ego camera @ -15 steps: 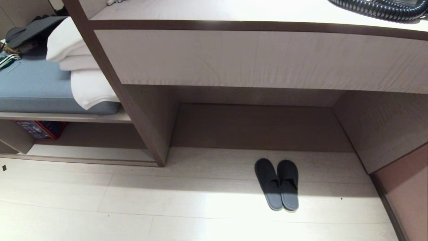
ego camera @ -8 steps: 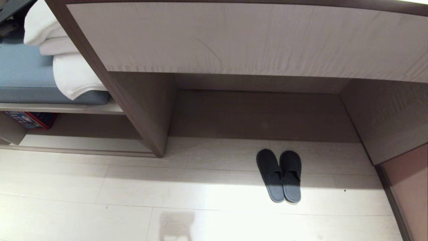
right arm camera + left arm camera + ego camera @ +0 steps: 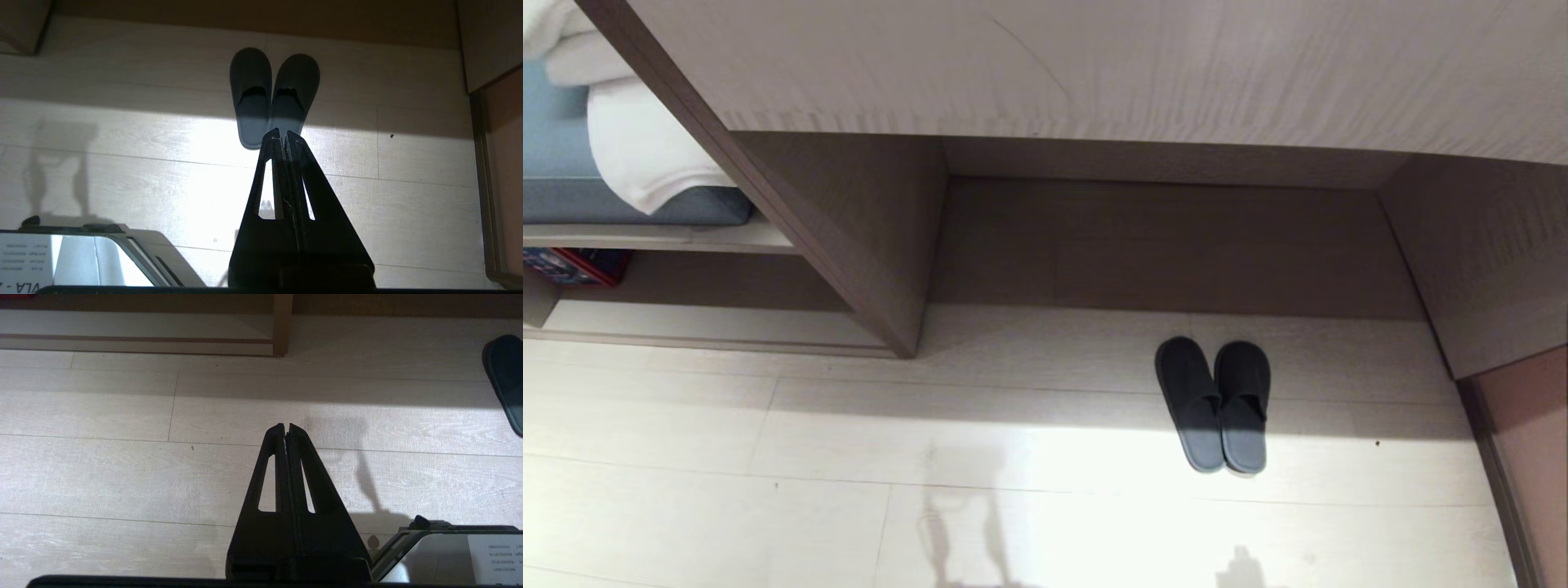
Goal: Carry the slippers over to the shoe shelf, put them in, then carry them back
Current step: Pick up the slippers on the floor
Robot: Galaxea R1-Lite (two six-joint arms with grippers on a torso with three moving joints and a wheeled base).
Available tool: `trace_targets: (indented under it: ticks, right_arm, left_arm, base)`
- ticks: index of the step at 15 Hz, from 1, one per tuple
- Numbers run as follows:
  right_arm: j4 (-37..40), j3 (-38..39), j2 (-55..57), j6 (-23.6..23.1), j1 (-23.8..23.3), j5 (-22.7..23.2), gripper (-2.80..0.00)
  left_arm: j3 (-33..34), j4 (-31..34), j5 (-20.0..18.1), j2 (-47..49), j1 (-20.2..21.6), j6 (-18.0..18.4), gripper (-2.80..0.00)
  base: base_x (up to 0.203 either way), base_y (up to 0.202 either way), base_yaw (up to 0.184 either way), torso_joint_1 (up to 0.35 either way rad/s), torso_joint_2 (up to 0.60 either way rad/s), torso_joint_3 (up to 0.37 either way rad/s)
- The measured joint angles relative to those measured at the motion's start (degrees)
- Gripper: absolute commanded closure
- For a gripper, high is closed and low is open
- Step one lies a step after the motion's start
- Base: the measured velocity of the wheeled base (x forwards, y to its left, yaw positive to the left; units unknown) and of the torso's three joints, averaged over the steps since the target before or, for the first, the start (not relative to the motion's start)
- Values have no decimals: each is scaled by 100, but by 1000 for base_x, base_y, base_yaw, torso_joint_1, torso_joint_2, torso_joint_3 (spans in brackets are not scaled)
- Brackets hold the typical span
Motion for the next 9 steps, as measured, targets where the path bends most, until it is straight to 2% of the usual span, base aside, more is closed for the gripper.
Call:
trace_targets:
  ticks: [9]
  right_arm:
    - [0, 1, 0, 0, 0, 0, 0]
  left_arm:
    - [0, 0, 0, 0, 0, -2, 0]
  base:
    - [0, 0, 0, 2, 3, -201]
